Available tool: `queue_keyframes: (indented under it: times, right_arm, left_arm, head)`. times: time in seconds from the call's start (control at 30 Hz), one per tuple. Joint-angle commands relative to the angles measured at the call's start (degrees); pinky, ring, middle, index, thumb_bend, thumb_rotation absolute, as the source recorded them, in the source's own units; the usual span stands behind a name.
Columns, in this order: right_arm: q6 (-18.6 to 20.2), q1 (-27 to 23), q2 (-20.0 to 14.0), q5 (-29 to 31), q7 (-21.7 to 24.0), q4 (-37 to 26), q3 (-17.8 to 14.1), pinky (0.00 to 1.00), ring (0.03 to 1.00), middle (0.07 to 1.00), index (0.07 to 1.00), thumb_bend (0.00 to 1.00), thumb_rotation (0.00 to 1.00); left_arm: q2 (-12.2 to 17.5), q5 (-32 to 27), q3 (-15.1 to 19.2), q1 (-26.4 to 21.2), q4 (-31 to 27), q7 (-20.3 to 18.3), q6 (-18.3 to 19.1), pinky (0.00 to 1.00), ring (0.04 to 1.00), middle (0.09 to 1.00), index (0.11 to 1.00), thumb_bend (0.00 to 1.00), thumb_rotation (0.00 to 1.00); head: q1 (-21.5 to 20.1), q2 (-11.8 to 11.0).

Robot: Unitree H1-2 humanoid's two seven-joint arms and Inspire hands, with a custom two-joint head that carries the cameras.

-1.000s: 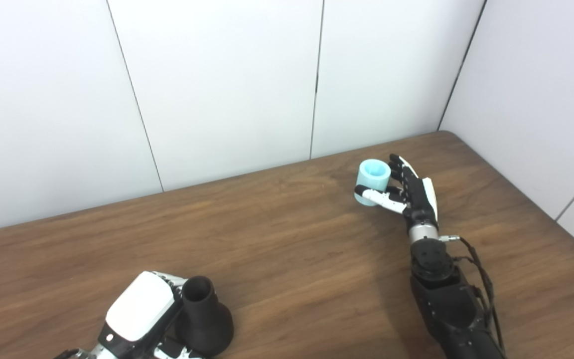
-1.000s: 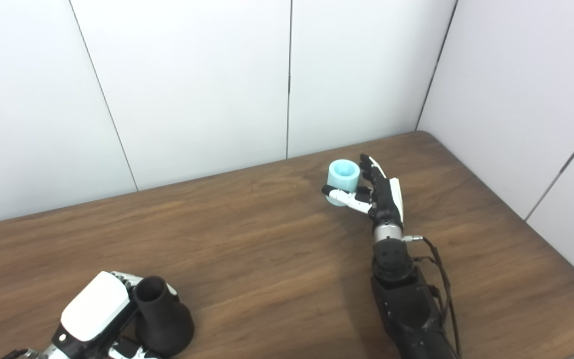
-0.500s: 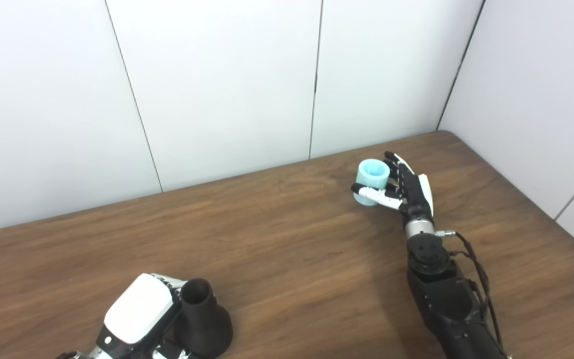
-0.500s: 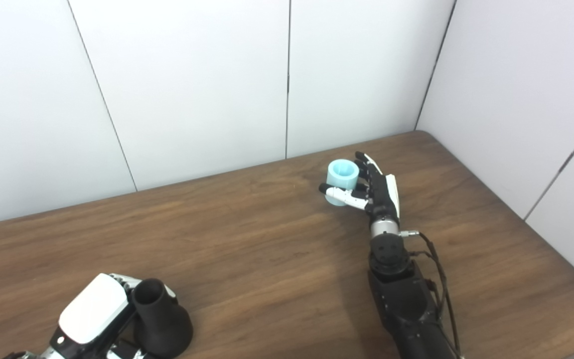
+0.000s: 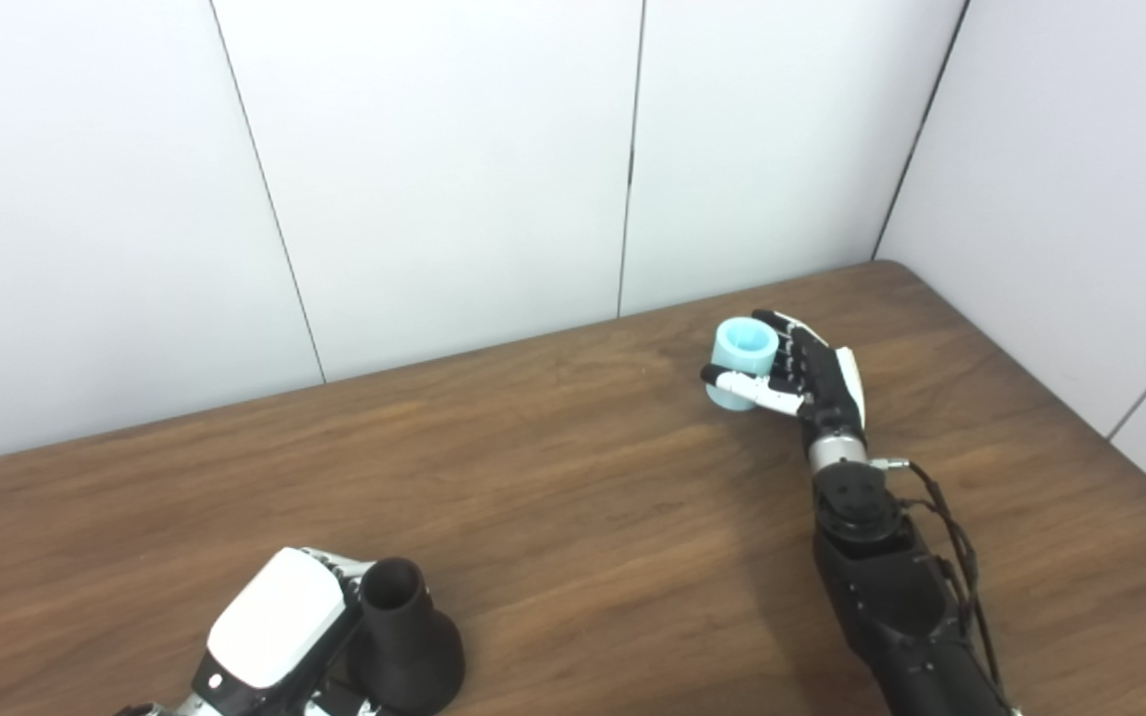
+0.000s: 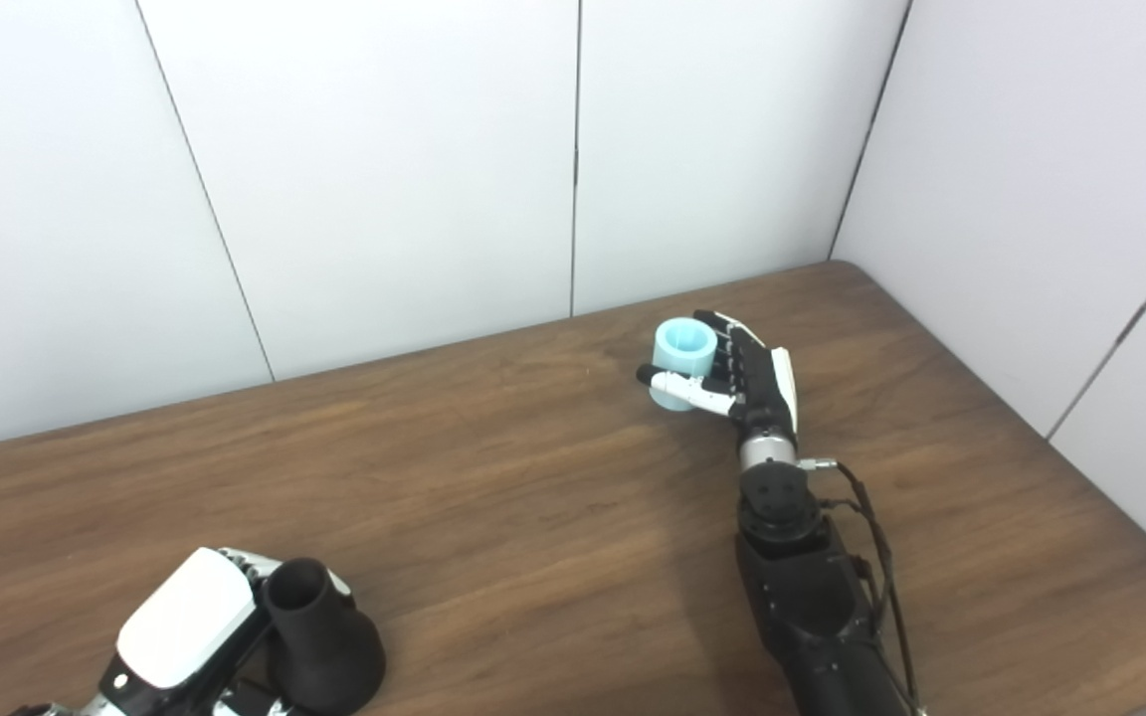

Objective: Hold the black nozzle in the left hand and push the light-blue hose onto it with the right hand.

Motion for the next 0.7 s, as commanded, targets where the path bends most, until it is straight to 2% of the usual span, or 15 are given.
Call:
queue_keyframes:
  times: [0.0,0.07,0.27,0.3,0.37,0.67]
  right_arm:
    - [0.3,-1.8,0.0,0.4,0.5,-0.9,0.3,0.63,0.713,0.737,0.676,0.93,0.18]
    - [0.7,-1.9,0.4,-0.2,-0.5,-0.9,0.3,0.61,0.668,0.696,0.65,0.89,0.11]
    - [1.7,-2.3,0.6,-1.6,-2.1,-0.7,0.6,0.5,0.541,0.58,0.582,0.81,0.01]
    - [2.1,-2.4,0.6,-2.0,-2.4,-0.8,0.8,0.49,0.528,0.559,0.527,0.64,0.08]
    - [2.2,-2.4,0.7,-2.4,-2.9,-0.7,0.9,0.48,0.515,0.492,0.52,0.55,0.02]
    - [-0.3,-1.2,0.7,-4.3,-3.4,-1.4,2.2,0.39,0.486,0.5,0.476,0.53,0.0]
  left_arm:
    - [1.3,4.7,-3.7,4.6,2.0,-6.1,-2.2,0.18,0.207,0.471,0.481,0.53,0.0]
    - [1.4,4.4,-3.7,4.8,1.7,-5.9,-2.2,0.18,0.203,0.471,0.482,0.53,0.0]
    - [1.8,4.4,-3.2,5.4,0.8,-7.0,-2.1,0.22,0.243,0.472,0.482,0.53,0.0]
    - [1.8,4.6,-3.1,5.5,0.7,-7.0,-2.1,0.22,0.247,0.472,0.483,0.53,0.0]
    - [1.7,4.9,-2.8,5.6,0.5,-7.6,-1.9,0.21,0.239,0.472,0.482,0.53,0.0]
    - [1.4,4.8,-2.4,5.4,1.3,-7.2,-2.1,0.23,0.244,0.472,0.482,0.53,0.0]
  head:
    - [0.0,0.2]
    - [0.0,0.3]
    - [0.1,0.7]
    - [0.1,0.7]
    - [0.1,0.7]
    - [0.2,0.7]
